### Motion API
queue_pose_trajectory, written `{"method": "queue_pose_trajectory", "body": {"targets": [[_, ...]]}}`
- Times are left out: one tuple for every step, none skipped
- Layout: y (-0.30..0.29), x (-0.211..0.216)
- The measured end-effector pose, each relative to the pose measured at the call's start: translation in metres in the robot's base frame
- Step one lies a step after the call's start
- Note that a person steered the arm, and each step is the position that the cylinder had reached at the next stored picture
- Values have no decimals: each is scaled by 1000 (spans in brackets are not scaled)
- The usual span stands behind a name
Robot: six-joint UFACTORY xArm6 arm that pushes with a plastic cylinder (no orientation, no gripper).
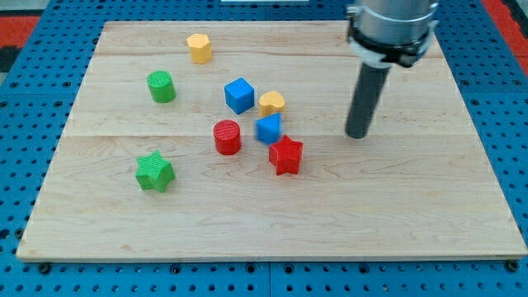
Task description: Separate the red circle from the blue triangle
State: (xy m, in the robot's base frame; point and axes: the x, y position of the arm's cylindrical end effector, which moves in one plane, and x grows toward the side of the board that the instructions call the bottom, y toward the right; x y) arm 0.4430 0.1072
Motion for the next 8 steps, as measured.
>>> {"method": "queue_pose_trajectory", "body": {"targets": [[42,29],[-10,75],[-79,75],[-111,58],[-105,39],[-100,36],[-100,36],[-104,48]]}}
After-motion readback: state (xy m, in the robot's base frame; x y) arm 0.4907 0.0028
